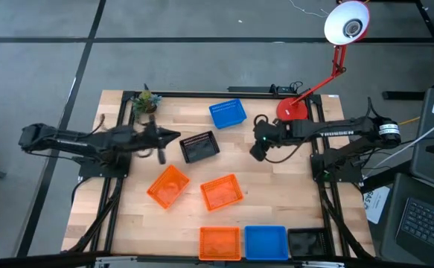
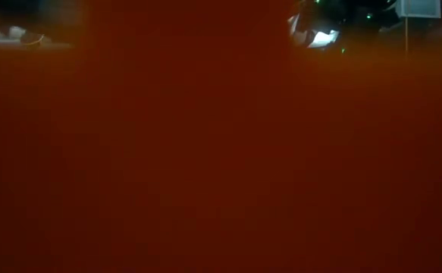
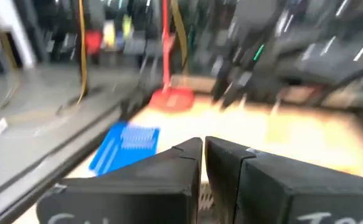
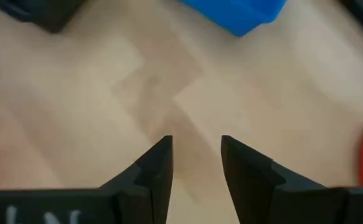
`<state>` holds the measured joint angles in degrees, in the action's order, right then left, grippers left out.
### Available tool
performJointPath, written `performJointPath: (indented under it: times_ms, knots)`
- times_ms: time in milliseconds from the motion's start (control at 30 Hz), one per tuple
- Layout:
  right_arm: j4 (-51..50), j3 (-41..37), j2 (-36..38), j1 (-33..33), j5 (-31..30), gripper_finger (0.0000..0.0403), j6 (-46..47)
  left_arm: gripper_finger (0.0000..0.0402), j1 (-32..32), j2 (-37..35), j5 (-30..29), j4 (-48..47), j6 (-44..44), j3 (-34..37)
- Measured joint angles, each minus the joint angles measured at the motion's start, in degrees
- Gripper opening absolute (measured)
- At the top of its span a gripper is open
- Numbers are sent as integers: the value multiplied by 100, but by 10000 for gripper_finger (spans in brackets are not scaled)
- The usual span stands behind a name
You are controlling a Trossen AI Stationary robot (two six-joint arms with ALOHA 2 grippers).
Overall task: Stack baskets by color
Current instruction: Move the black bin to the right on the table
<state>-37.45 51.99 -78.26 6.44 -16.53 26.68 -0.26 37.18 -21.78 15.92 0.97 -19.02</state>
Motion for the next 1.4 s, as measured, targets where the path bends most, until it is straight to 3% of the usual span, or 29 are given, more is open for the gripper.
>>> performJointPath:
  times_ms: [167, 300, 433, 533, 733, 933, 1100, 1200, 1400]
  knots:
    - [-140, 0, 0, -251, 505, 135, 250, 47, 554, 1393, 156, -1527, 309, -1197]
    - [-668, 0, 3, -634, 970, 135, 652, 80, 736, 2264, 1134, -1825, 507, -1790]
    - [-1368, 0, 20, -1144, 1107, 135, 1287, 90, 750, 2921, 1689, -2051, 646, -2300]
    - [-1612, 0, 20, -1478, 942, 135, 1726, 89, 835, 3418, 1683, -2874, 711, -2636]
    - [-1641, 0, 20, -2011, 876, 135, 1936, 87, 1148, 3962, 1632, -5562, 1342, -3181]
    - [-1637, 0, 22, -2254, 860, 135, 1940, 86, 1245, 3972, 1259, -6660, 1533, -3363]
    - [-1609, 0, 23, -2309, 630, 135, 1966, 86, 1623, 4745, 521, -6522, 1296, -3268]
    - [-1600, -2, 24, -2324, 602, 135, 1978, 86, 1922, 5229, 363, -5668, 901, -3281]
    - [-1554, -2, 24, -2433, 602, 135, 2204, 86, 1782, 6011, 2488, -3780, 300, -3914]
